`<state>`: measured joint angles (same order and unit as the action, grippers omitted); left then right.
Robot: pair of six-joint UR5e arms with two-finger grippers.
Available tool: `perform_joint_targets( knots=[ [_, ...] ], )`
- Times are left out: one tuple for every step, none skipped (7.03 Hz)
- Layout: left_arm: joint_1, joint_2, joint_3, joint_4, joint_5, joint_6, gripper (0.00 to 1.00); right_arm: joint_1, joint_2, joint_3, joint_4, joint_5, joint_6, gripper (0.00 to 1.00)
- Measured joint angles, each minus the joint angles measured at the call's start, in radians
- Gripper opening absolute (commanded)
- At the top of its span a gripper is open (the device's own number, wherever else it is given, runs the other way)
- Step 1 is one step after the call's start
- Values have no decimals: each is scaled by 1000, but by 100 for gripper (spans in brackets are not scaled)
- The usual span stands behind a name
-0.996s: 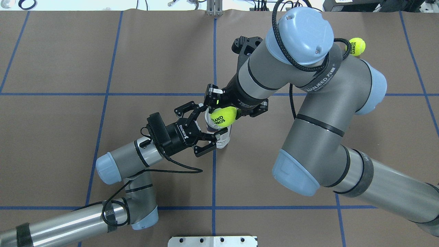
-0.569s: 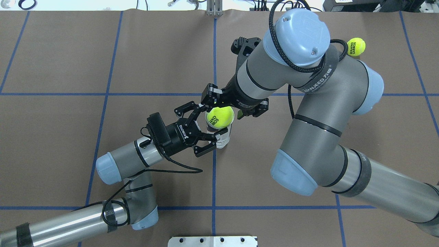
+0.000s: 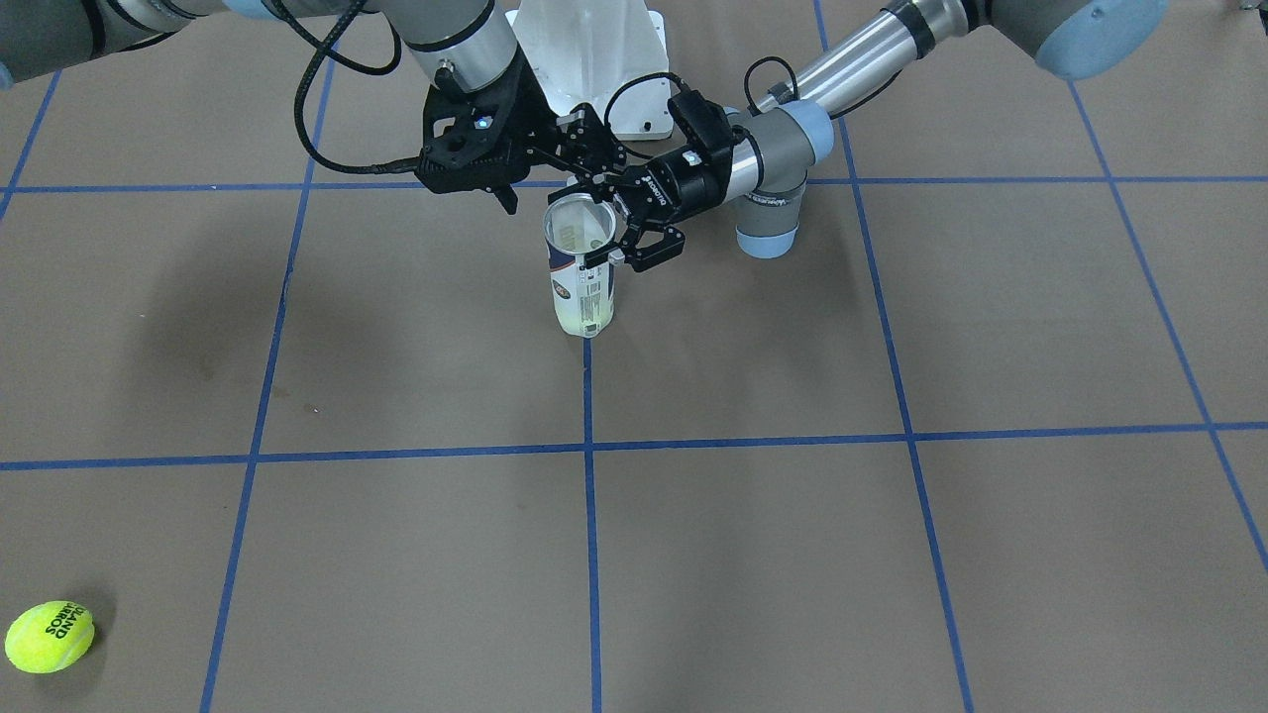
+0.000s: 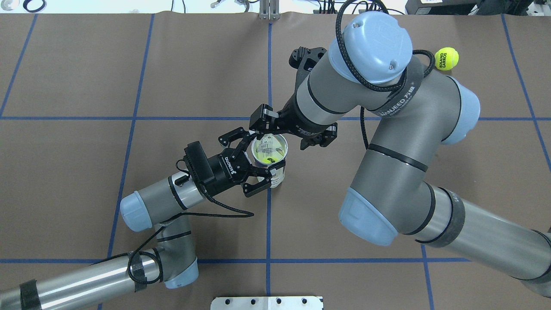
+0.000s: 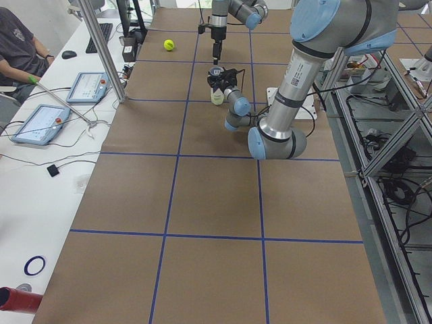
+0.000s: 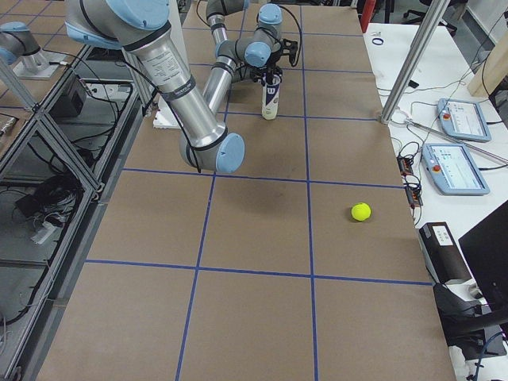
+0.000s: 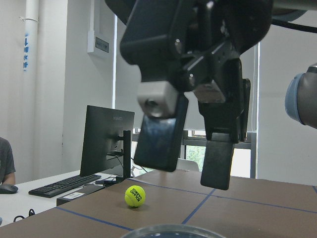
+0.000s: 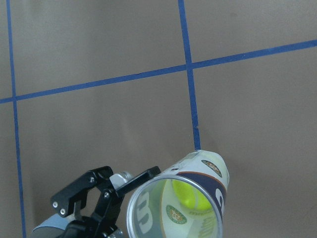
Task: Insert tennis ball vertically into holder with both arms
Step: 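Move the right gripper to the farther tennis ball and grasp it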
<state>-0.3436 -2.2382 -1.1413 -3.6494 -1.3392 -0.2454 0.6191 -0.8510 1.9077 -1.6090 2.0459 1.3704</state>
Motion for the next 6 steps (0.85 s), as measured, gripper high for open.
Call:
perform_joint_targets(
  knots=[
    [0, 0, 0, 0, 0, 0, 87, 17, -11, 7, -1, 7, -1, 98],
    [0, 0, 0, 0, 0, 0, 87, 57, -44, 16, -4, 22, -8, 98],
    [0, 0, 0, 0, 0, 0, 87, 106, -93, 22, -5, 40, -44, 98],
    [0, 0, -1, -1, -1, 0, 87, 166, -150, 12, -6, 55, -136, 98],
    [0, 1, -1, -1, -1, 0, 87, 229, -188, -33, -2, 60, -250, 98],
    [0, 1, -1, -1, -1, 0, 87, 300, -202, -118, 4, 61, -371, 98]
  ],
)
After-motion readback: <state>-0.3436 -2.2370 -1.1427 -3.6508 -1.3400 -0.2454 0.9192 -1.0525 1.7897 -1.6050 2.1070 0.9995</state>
